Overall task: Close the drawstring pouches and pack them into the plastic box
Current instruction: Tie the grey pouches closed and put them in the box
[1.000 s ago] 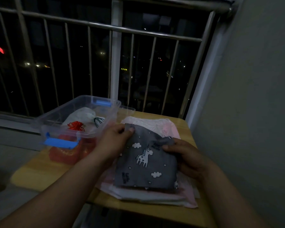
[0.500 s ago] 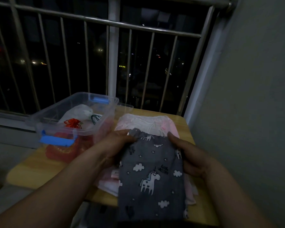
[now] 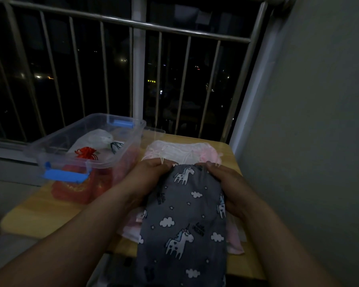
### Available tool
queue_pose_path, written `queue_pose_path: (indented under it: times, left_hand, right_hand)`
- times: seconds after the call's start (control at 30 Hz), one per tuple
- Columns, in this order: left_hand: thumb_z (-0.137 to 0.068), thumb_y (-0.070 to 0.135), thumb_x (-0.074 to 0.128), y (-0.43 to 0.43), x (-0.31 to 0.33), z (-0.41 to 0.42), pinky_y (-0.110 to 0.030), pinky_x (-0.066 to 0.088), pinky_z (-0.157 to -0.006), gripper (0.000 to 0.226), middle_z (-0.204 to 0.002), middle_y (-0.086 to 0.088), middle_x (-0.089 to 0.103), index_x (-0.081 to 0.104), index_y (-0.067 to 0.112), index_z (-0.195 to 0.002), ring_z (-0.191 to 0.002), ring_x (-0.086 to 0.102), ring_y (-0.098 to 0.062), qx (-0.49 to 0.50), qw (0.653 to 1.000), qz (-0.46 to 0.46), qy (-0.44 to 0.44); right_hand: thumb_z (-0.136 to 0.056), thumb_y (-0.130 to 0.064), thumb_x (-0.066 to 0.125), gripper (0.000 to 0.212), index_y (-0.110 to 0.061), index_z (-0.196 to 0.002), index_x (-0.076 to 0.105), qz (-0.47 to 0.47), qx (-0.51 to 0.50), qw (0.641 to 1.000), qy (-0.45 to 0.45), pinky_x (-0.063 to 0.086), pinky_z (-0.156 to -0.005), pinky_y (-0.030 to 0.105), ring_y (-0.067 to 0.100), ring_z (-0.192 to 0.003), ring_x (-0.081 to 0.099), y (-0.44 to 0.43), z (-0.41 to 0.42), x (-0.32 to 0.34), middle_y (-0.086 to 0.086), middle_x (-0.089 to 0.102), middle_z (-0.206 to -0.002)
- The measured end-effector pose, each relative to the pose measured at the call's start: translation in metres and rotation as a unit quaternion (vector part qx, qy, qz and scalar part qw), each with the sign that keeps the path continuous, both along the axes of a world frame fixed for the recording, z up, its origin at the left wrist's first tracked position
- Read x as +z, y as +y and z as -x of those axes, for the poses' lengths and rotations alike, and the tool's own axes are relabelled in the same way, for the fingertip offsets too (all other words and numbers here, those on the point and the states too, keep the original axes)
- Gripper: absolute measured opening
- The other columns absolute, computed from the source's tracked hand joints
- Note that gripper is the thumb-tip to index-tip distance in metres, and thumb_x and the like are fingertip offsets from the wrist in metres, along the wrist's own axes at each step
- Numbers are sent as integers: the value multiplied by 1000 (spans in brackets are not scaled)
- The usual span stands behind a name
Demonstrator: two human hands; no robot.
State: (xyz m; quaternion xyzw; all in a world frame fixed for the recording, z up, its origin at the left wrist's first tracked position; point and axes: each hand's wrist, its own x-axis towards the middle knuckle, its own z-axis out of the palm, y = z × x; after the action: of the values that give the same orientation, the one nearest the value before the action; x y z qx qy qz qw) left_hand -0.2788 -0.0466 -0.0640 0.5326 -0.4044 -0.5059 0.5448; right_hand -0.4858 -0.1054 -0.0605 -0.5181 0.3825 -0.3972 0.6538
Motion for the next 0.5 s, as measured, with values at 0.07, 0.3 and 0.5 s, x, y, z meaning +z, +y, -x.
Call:
queue_pose_path:
  times: [0.07,0.3,0.5]
  left_hand:
    - [-108,23,48,0,3,2,-41,56,-94,32,-110,-17,77,74,6,-116,-104,74,-32,18,1000,7,14]
    - [-109,29,47,-3,5,2,-39,58,-84,34,-110,-20,76,74,9,-113,-92,73,-33,65,986,0,156]
    - [-111,33,37,-8,8,-2,-34,52,-84,38,-103,-7,79,66,11,-101,-104,66,-21,79,952,5,297]
  right_hand:
    - [-106,-29,54,34,-5,-116,75,3,-25,1000,16,58,-93,43,33,-105,73,-1,-2,-1,19,75,-117]
    - [-108,-48,41,45,-19,-124,72,-87,-46,990,-105,57,-87,45,34,-109,71,-3,-2,5,12,75,-120]
    - [-110,-46,35,50,-10,-100,68,-111,-102,970,-190,53,-91,43,25,-110,68,-9,3,4,7,78,-108]
